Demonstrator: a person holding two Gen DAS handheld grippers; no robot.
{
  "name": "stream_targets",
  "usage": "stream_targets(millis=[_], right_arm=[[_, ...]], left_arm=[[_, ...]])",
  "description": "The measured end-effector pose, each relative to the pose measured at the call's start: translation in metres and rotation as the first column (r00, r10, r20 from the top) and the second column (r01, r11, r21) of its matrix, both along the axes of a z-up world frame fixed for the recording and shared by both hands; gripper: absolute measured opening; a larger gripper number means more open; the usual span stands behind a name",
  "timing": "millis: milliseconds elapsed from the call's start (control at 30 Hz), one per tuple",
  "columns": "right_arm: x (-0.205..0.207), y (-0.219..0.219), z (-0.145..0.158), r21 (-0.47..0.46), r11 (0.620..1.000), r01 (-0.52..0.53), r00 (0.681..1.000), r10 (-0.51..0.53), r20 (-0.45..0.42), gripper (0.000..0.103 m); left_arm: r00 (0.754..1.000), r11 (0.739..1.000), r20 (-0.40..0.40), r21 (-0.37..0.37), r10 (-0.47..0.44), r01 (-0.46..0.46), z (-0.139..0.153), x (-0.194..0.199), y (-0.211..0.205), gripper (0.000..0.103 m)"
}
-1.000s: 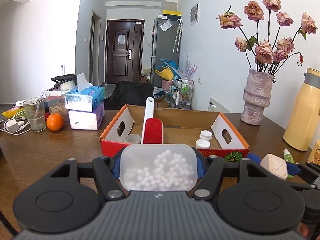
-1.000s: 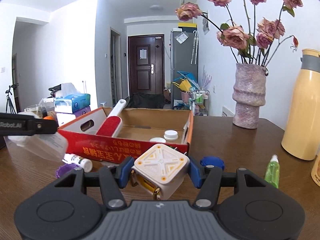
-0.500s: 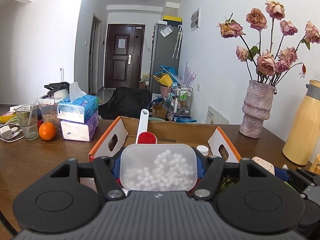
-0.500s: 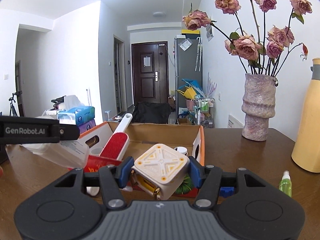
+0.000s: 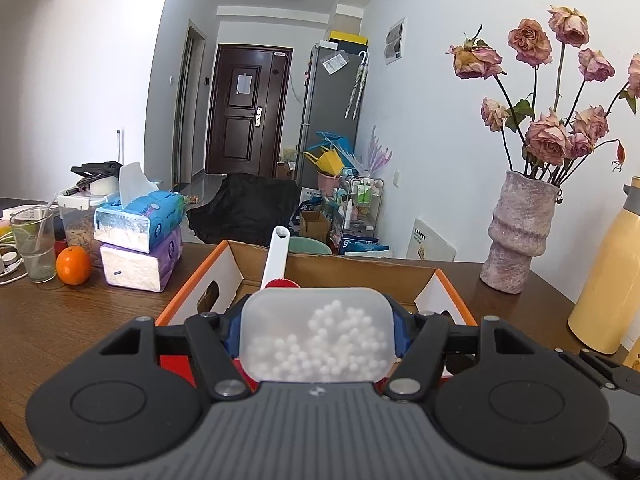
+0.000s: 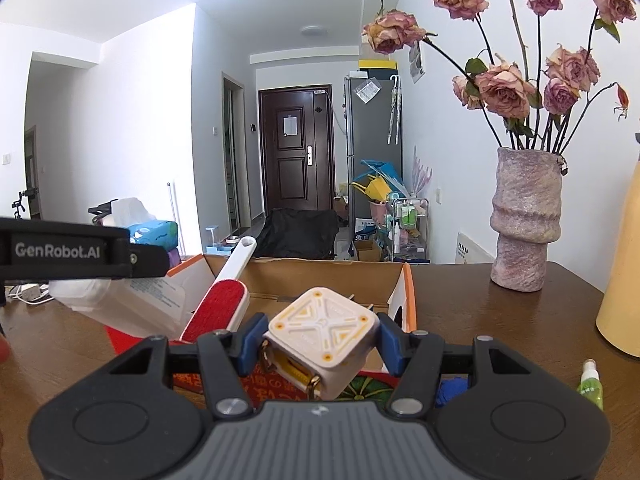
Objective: Organize rigid objects
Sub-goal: 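Lower the swab container and beige cube over the box interior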
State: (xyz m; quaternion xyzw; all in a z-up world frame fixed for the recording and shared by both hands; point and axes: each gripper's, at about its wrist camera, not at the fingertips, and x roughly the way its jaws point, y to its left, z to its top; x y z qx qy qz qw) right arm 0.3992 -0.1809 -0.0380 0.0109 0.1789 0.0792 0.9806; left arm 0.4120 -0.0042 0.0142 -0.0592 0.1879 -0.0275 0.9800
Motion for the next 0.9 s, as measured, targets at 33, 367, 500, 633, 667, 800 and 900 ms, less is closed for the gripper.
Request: stream_targets(millis=[33,367,500,633,667,800,900], right_arm=[[0.003,0.0,0.0,0.0,1.0,0.0,1.0,0.0,-0.001,0.057],[0.033,-0.004,-0.003,0.008,1.0,0.003,1.0,-0.003,-0.008,0.057],[0.045,-0.004,-0.004,0.006,1.0,0.003,1.0,-0.002,-0.009,0.057],[0.052,-0.003,-0.005,0.005,1.0,0.002,1.0,-0.001,-0.007,0.057],[0.053,-0.003,-0.006,0.005,1.0,0.002,1.0,-0.002,-0.006,0.057],[0.059,-0.001,-0.007,0.0,1.0,0.001,1.0,-0.001,-0.009,0.057],[0.067,0.001,-0.008,-0.007,1.0,0.0,1.0,0.0,-0.01,0.057]], left_arm=[[1.0,1.0,0.001,-0.001,0.0,0.0,0.0,0.003,0.0,0.067],[1.0,1.0,-0.003,-0.01,0.001,-0.001,-0.003,0.037,-0.003,0.067],[1.0,1.0,-0.003,-0.01,0.001,-0.001,-0.003,0.043,-0.003,0.067],[1.0,1.0,-0.007,-0.007,0.004,-0.004,-0.004,0.055,-0.004,0.067],[1.0,1.0,-0.009,-0.007,0.006,-0.006,-0.005,0.06,-0.003,0.067],[1.0,1.0,-0.012,-0.005,0.01,-0.011,-0.007,0.075,-0.004,0.067],[1.0,1.0,-0.018,-0.001,0.019,-0.019,-0.01,0.084,-0.005,0.067]])
